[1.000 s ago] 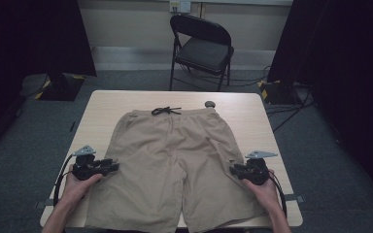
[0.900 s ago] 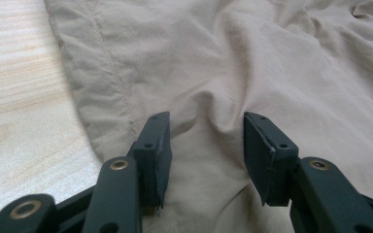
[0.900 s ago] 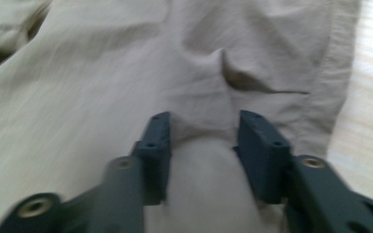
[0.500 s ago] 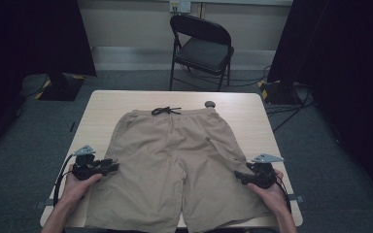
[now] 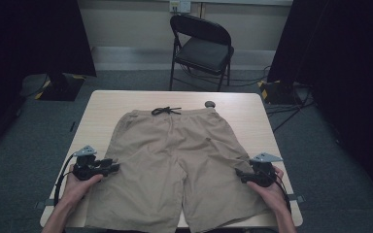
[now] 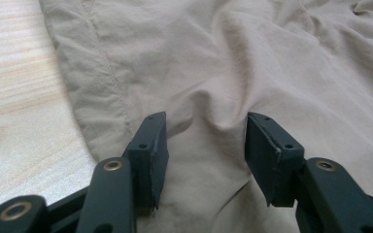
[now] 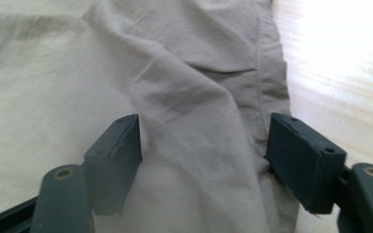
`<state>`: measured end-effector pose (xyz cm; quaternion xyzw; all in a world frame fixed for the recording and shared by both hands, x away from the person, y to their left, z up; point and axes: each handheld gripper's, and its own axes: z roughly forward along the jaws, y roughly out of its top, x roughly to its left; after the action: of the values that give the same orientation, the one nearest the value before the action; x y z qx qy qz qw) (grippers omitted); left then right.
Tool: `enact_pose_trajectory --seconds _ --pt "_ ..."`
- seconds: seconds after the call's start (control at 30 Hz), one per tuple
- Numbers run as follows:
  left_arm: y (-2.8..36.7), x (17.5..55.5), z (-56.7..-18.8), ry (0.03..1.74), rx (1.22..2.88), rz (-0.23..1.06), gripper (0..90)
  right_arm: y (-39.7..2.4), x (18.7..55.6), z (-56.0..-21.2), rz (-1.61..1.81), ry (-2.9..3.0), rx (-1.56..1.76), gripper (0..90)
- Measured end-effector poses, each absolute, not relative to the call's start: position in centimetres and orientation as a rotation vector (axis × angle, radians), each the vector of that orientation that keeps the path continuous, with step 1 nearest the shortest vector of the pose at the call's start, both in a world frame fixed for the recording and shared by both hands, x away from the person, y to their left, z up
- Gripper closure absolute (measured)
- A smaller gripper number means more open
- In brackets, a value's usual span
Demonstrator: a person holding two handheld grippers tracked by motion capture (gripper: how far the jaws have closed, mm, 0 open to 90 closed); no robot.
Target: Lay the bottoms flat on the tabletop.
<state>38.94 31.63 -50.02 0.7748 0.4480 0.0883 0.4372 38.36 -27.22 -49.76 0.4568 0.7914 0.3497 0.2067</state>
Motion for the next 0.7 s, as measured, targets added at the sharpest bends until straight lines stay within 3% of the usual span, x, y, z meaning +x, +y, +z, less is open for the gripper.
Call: enact_pose_trajectory --seconds 0.27,0.43,0.7 --pt "31.4 38.8 -49.9 1.107 1.940 0.226 47.2 -26.6 36.2 -49.6 0.966 2.248 1.251 23.6" --pt "31.3 38.8 -49.7 1.108 1.964 0.216 41.0 -26.4 36.3 -49.3 0.956 2.273 1.299 17.1" --pt "32.2 38.4 -48.8 1.172 1.925 0.265 32.1 -28.2 36.2 -47.1 1.082 2.106 1.361 17.1"
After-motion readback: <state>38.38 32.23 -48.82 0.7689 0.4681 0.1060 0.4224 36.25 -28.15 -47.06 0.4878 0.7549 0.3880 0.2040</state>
